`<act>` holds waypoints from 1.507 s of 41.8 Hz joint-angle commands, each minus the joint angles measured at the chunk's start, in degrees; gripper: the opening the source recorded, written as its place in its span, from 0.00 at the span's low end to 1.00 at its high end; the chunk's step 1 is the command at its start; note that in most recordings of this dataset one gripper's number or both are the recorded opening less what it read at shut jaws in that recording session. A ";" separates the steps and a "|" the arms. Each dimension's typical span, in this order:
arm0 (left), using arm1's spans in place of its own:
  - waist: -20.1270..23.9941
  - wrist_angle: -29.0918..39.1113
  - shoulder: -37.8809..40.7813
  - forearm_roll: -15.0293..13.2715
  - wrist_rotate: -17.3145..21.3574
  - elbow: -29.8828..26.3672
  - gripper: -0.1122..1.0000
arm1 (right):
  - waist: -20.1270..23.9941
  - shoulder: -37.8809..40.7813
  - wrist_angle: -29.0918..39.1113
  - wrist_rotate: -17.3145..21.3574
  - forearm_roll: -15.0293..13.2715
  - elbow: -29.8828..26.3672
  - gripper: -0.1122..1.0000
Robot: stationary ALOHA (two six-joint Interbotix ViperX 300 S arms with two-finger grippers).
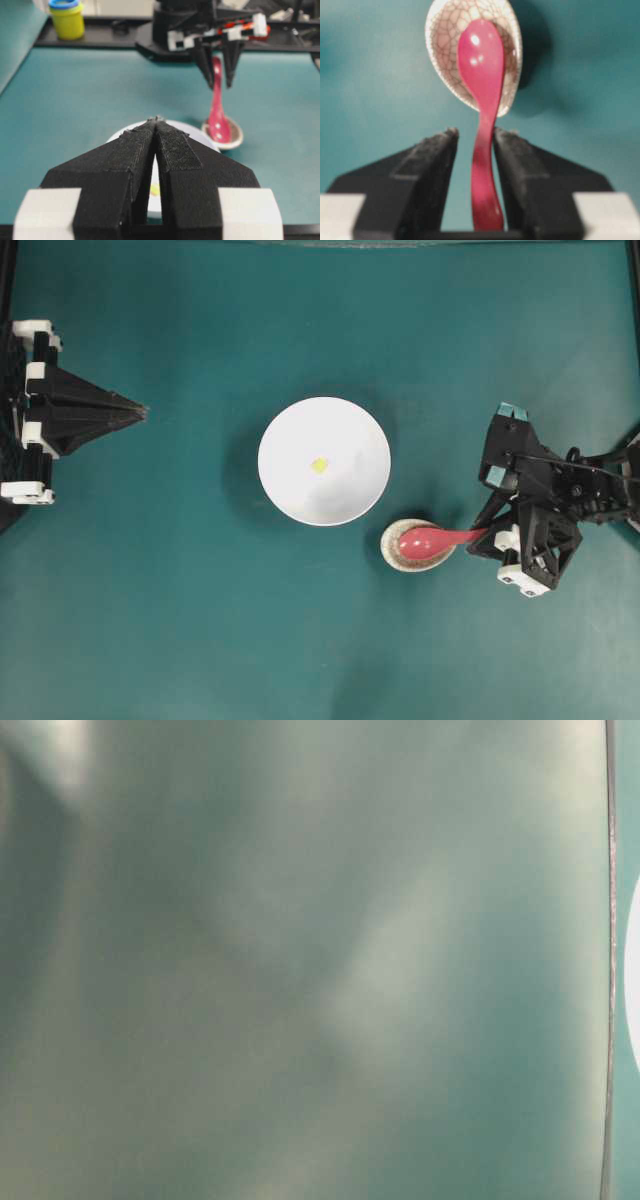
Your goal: Scoop the yellow hexagonal prism block from the bowl with a spoon using the right arm.
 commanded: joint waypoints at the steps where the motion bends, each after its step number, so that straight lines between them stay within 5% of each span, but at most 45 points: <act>1: 0.09 -0.62 0.35 0.18 -0.09 -1.32 0.11 | 0.18 -0.62 0.09 -0.26 -0.18 -0.35 0.49; 15: 0.09 -0.62 0.35 0.18 -0.09 -1.41 0.11 | 0.18 -2.02 1.14 -0.88 -3.52 -0.09 0.52; 30: 0.09 -0.44 0.35 0.18 -0.09 -1.32 0.11 | 0.18 -2.46 -1.76 -0.88 -12.83 0.62 0.61; 40: 0.09 -0.18 0.00 0.18 0.18 -1.41 0.11 | 0.18 -2.37 -16.88 -0.88 -18.11 5.89 0.61; 52: 0.09 -0.35 0.00 0.18 0.00 -1.41 0.11 | 0.18 0.62 -41.40 -0.88 -18.02 14.68 0.61; 63: 0.09 -0.35 0.44 0.18 -0.44 -1.41 0.11 | 0.35 12.30 -62.05 -3.43 -16.00 18.37 0.61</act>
